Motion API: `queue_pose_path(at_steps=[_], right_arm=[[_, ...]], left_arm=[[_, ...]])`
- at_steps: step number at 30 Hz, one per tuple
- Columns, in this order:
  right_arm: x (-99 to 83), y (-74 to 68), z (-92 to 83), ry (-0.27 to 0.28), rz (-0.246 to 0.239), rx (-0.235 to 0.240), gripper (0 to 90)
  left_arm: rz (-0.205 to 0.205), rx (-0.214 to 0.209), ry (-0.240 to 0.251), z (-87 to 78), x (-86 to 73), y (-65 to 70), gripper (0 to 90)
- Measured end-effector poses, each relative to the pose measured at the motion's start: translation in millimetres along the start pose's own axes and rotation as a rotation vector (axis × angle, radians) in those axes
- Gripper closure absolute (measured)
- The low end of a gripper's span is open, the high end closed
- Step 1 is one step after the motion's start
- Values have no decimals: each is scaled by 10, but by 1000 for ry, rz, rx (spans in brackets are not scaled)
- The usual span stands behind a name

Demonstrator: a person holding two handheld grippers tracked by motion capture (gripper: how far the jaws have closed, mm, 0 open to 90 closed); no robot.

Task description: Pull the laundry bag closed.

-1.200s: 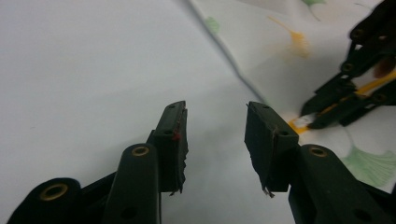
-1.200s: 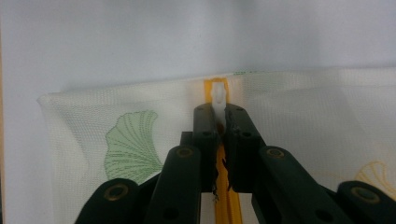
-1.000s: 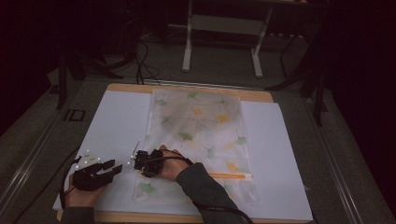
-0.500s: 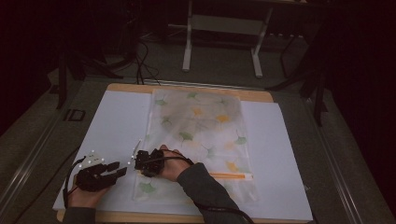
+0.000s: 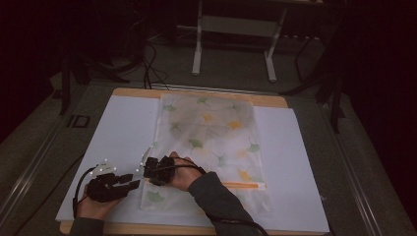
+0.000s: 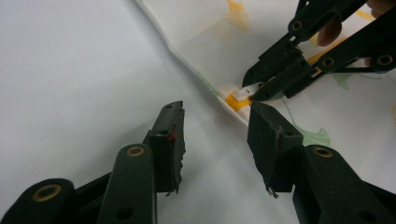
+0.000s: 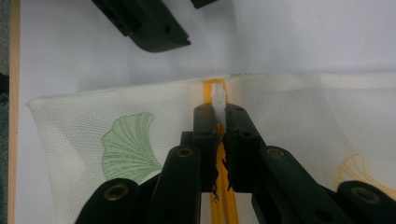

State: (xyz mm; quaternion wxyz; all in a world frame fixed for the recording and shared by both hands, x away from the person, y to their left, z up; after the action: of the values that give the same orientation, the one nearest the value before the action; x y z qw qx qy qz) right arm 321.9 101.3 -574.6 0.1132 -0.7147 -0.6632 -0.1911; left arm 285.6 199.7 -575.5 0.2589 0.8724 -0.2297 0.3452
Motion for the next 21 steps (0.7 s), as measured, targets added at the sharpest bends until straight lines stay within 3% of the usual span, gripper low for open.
queue_pose_path(at_steps=[5, 10, 15, 21], right_arm=[[5, -2, -25, 6, -2, -7, 841], [9, -4, -10, 16, -2, -9, 841], [12, -9, -19, 22, -3, -11, 841], [16, -6, -48, 39, -1, -17, 841]], left_arm=[[-35, -76, -11, 70, -7, 73, 562], [-57, -123, -23, 121, 4, 131, 558], [-123, -174, -37, 183, -23, 136, 551], [-146, -201, -63, 259, -41, 165, 553]])
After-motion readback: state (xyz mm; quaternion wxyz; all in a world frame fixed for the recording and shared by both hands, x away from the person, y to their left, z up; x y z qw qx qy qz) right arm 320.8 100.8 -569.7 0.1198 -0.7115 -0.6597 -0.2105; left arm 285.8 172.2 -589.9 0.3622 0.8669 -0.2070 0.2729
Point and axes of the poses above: each handheld gripper's, and its own axes: z roughly forward along the jaws, x roughly out of its top, y roughly to its right, the point moved 9 cm from there along z, roughly forward along the jaws, and after that the axes turned 3 degrees about -x, right-handed, at the moved point
